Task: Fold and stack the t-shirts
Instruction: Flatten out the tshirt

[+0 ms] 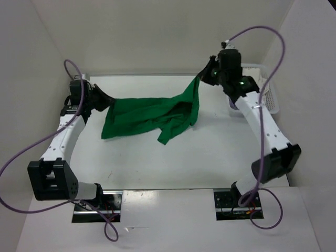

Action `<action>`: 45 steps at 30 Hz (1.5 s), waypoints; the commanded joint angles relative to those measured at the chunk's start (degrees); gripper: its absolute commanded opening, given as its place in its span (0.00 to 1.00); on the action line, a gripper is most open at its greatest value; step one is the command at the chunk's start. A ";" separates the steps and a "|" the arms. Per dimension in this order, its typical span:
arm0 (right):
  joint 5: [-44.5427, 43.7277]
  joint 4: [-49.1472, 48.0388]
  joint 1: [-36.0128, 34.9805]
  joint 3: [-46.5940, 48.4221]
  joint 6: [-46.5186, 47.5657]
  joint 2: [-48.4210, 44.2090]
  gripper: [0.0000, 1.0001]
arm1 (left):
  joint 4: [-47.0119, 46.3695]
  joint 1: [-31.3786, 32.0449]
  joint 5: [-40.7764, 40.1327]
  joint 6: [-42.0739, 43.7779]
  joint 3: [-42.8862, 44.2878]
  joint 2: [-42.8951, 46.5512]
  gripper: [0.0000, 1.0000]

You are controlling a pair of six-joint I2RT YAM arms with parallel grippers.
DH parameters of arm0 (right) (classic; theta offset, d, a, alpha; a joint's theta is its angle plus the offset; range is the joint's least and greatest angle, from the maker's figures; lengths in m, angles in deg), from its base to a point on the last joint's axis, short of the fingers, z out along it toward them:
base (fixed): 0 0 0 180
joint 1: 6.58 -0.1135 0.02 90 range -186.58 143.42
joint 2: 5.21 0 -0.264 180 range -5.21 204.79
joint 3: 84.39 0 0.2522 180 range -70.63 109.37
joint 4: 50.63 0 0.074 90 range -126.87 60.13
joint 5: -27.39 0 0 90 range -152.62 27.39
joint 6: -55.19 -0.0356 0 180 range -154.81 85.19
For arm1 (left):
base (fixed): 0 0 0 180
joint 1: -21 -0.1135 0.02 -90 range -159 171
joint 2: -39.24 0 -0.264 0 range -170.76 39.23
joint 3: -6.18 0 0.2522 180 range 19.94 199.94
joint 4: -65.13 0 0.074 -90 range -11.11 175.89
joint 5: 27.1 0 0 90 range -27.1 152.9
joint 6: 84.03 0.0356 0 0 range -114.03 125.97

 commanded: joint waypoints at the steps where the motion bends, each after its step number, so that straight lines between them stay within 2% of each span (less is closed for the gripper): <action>1: 4.44 2.14 -0.66 7.93 -0.37 -9.04 0.00 | 3.60 -2.51 6.32 -1.79 4.23 4.36 0.00; 5: 10.23 3.45 -0.66 15.39 -0.37 -13.87 0.00 | 4.93 -3.56 11.06 -2.93 10.64 4.98 0.00; 8: 14.36 4.16 -0.66 21.98 -1.42 -15.37 0.00 | 7.64 -4.18 12.56 -3.64 18.64 4.98 0.00; 10: 16.48 4.16 -0.66 25.16 -1.43 -16.25 0.00 | 10.44 -4.71 10.99 -2.85 25.03 4.98 0.00; 14: 18.94 4.16 -0.66 33.87 -2.13 -15.73 0.00 | 13.45 -4.71 7.56 -1.61 29.56 4.98 0.00; 16: 18.43 4.16 -0.66 34.40 -2.13 -13.54 0.00 | 12.32 -4.71 7.81 -1.61 29.56 4.98 0.00; 22: 19.22 1.79 -0.04 30.54 -1.16 -4.95 0.00 | 2.58 -4.71 10.99 -3.54 20.34 -0.01 0.00; 24: 18.69 2.31 -0.04 34.98 0.24 -0.46 0.00 | 0.90 -4.71 10.99 -4.25 19.80 -2.39 0.00; 26: 16.94 3.45 -0.04 39.91 0.24 7.45 0.00 | -1.74 -4.71 12.04 -5.48 21.11 -6.78 0.00; 28: 16.40 4.51 1.01 49.66 -0.28 12.99 0.00 | -2.63 -4.71 13.43 -6.79 23.56 -11.69 0.00; 29: 16.40 4.51 1.01 52.13 -0.89 16.49 0.00 | -3.24 -4.71 13.97 -7.67 27.67 -13.37 0.00; 33: 17.19 1.97 1.54 56.89 -2.83 17.94 0.00 | -3.78 -5.32 16.08 -10.05 37.25 -18.39 0.00; 36: 17.72 0.48 1.54 58.13 -2.83 15.31 0.00 | -7.27 -6.89 19.76 -13.29 40.10 -19.19 0.00; 41: 21.75 -2.26 1.54 57.35 -2.83 10.30 0.00 | -9.04 -10.24 21.44 -15.50 41.68 -17.96 0.00; 43: 23.07 -2.26 1.54 54.37 -3.36 7.22 0.00 | -9.05 -10.85 21.44 -15.50 41.68 -17.43 0.00; 45: 23.70 -0.77 1.54 46.74 -1.26 3.11 0.00 | -9.05 -12.17 21.97 -15.50 39.58 -17.43 0.00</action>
